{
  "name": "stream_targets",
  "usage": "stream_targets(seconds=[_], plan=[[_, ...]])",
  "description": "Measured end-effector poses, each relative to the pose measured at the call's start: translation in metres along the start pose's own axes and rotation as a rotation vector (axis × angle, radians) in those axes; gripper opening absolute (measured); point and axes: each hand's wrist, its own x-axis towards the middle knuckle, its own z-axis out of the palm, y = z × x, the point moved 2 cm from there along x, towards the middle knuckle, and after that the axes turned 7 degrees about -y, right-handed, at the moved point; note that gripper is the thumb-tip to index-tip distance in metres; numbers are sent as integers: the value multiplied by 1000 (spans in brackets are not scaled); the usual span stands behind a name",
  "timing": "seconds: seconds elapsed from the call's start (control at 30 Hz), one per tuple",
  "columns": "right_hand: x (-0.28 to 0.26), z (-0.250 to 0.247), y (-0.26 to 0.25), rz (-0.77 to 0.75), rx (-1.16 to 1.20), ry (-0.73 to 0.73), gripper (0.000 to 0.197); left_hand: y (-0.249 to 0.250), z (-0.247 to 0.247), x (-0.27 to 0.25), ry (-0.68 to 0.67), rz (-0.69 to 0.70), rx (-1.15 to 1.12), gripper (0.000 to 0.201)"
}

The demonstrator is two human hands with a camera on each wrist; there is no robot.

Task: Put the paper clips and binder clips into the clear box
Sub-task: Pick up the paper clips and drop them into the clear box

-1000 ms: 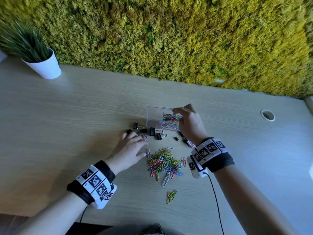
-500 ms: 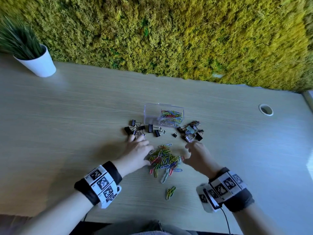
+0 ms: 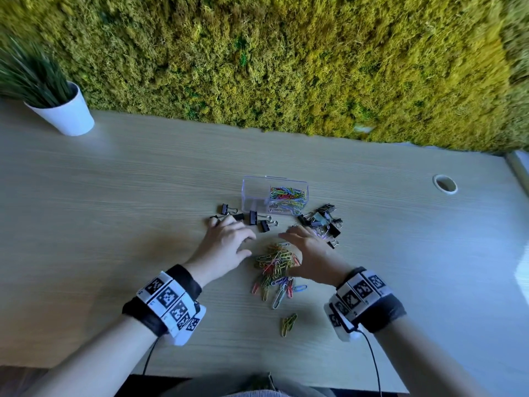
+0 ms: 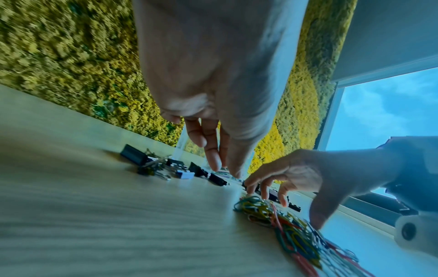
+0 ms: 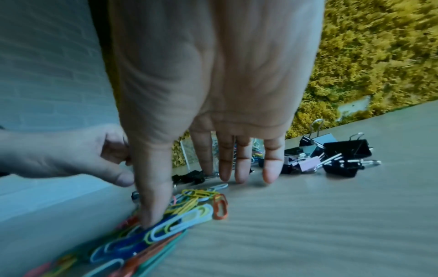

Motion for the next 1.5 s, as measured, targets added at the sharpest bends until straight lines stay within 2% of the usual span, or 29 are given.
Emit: stream_targets(seconds=[0.07, 0.13, 0.37, 0.5, 0.6, 0.67, 0.83, 0.9, 0.97, 1.03, 1.17, 1.33, 1.5], plan=[[7, 3, 0, -30, -68, -42, 85, -4, -1, -1, 10, -14, -6, 33], [14, 8, 1, -46, -73, -57, 80, -6, -2, -3, 7, -25, -10, 34], [22, 18, 3, -52, -87, 13, 30, -2, 5, -6, -50, -25, 13, 39], [21, 17, 5, -58, -30, 70, 21, 5, 8, -8, -126, -22, 57, 57], [17, 13, 6, -62, 115, 118, 12, 13, 12, -9, -200, -27, 120, 74], [13, 8, 7, -60, 229, 177, 12, 17, 15, -9, -231, -29, 155, 77], [5, -7, 8, -22, 360, 255, 16, 26, 18, -4, -212, -2, 116, 54], [4, -19, 9, -32, 375, 293, 13, 28, 18, -3, -187, -4, 106, 56], [7, -38, 11, -32, 386, 344, 13, 28, 18, -2, -189, -45, 121, 70], [14, -58, 13, -11, 406, 401, 13, 28, 19, -3, -202, -73, 144, 74], [33, -87, 14, 1, 344, 504, 15, 33, 21, -4, -192, -61, 97, 54], [50, -85, 19, 3, 262, 565, 18, 37, 21, 2, -167, -60, 41, 39], [40, -75, 25, -11, 225, 716, 21, 32, 23, 8, -152, -65, 6, 30]])
